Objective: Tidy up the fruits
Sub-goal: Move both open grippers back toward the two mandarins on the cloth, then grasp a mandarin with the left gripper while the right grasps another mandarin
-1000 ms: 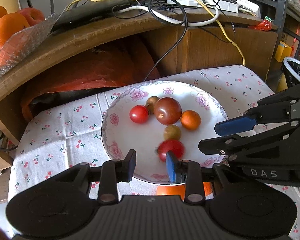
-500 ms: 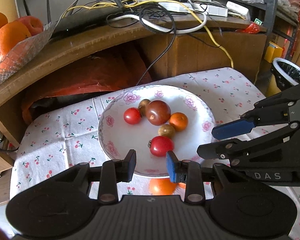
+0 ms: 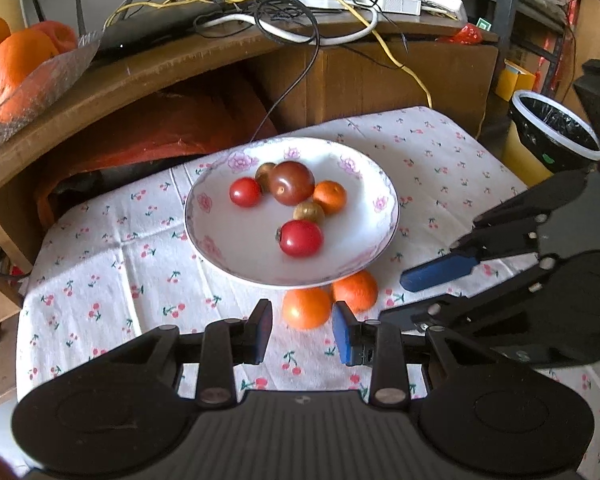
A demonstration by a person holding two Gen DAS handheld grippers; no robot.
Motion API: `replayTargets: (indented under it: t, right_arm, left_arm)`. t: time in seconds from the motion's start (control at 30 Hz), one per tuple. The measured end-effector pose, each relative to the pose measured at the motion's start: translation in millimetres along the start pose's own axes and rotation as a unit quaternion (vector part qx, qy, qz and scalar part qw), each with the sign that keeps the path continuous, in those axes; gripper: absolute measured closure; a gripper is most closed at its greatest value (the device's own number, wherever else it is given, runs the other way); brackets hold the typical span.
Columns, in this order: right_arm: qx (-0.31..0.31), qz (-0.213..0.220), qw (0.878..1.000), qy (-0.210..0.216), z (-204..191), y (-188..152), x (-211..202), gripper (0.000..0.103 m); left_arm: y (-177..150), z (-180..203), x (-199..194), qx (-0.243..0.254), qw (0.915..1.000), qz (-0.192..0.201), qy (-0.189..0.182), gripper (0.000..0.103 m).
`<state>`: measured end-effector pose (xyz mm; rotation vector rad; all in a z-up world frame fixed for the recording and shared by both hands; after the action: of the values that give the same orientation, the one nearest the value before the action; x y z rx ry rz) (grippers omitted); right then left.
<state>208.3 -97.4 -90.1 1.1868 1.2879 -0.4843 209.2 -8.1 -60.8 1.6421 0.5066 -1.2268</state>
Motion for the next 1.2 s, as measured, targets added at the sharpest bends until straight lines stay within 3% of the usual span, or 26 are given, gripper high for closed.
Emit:
replayTargets:
  t: [0.47, 0.73, 1.2]
  right_arm:
    - [0.001, 0.002, 1.0, 0.004, 1, 11, 23, 0.071]
    - [-0.002, -0.009, 1.0, 0.001, 2, 9, 19, 0.078]
    - [0.015, -0.024, 1.0, 0.006, 15, -10, 2, 0.078]
  left_arm:
    - [-9, -8, 7, -0.006, 0.9998, -0.016, -0.009, 0.062]
    - [-7, -2, 17, 0.0, 0.9996, -0.025, -0.013, 0.062]
    - [4, 5, 41, -0.007, 0.9997, -0.02, -0.009, 0.06]
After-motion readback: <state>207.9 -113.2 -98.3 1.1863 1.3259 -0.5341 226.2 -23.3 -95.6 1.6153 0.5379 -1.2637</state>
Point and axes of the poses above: each gripper's, at about its wrist camera, not at the fingertips, and x roughly the way its jaws point, z to its right, y to its top, the point moved 7 cm from there along x, roughly the way its jaws point, and after that the axes turned 11 degrees about -z, right-handed, at the moved point
